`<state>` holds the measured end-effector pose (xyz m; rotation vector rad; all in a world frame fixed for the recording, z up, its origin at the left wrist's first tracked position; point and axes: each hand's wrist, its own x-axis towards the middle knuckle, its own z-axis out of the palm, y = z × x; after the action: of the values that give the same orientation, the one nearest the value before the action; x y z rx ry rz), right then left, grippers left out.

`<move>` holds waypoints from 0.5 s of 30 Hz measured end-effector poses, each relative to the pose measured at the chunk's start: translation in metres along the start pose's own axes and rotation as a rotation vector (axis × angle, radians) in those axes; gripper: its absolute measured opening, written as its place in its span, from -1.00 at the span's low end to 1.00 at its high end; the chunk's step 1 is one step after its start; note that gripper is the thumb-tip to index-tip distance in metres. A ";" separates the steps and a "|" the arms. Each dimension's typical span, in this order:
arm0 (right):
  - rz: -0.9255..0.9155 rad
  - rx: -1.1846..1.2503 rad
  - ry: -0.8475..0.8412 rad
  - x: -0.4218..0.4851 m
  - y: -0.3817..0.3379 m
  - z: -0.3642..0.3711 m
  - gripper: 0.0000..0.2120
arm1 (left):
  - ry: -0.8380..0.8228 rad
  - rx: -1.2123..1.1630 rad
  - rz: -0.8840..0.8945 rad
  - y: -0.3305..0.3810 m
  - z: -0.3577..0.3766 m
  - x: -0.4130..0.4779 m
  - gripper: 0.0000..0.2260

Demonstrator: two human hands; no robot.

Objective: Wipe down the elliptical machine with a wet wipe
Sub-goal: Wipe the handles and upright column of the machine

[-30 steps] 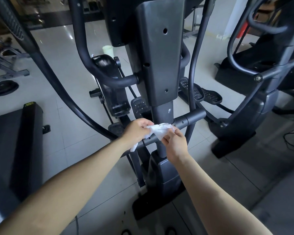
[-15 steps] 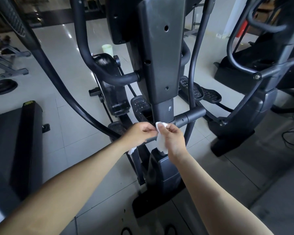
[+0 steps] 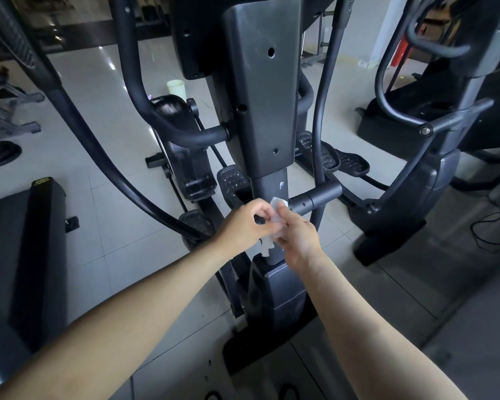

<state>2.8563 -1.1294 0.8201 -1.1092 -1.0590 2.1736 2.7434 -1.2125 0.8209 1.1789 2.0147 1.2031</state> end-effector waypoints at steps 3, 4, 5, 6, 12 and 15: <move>-0.050 0.020 -0.109 -0.006 -0.003 -0.002 -0.78 | 0.088 -0.055 -0.065 0.005 0.003 0.008 -0.85; -0.075 0.031 -0.130 -0.005 -0.002 -0.004 -0.78 | 0.108 -0.076 -0.086 0.007 0.003 0.011 -0.88; -0.102 0.057 -0.149 -0.006 -0.002 -0.005 -0.78 | 0.115 -0.109 -0.104 0.008 0.003 0.013 -0.91; -0.130 0.060 -0.153 -0.007 -0.002 -0.005 -0.79 | 0.110 -0.150 -0.121 0.009 0.001 0.014 -0.93; -0.248 -0.162 0.023 0.000 -0.002 -0.016 -0.85 | 0.154 -0.255 -0.192 0.006 -0.007 0.015 -0.89; -0.301 -0.274 0.113 0.005 0.000 -0.021 -0.78 | 0.185 -0.246 -0.222 0.002 -0.009 0.016 -0.84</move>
<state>2.8709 -1.1172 0.8094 -1.0921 -1.4024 1.7490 2.7292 -1.2018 0.8271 0.7286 1.9952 1.4384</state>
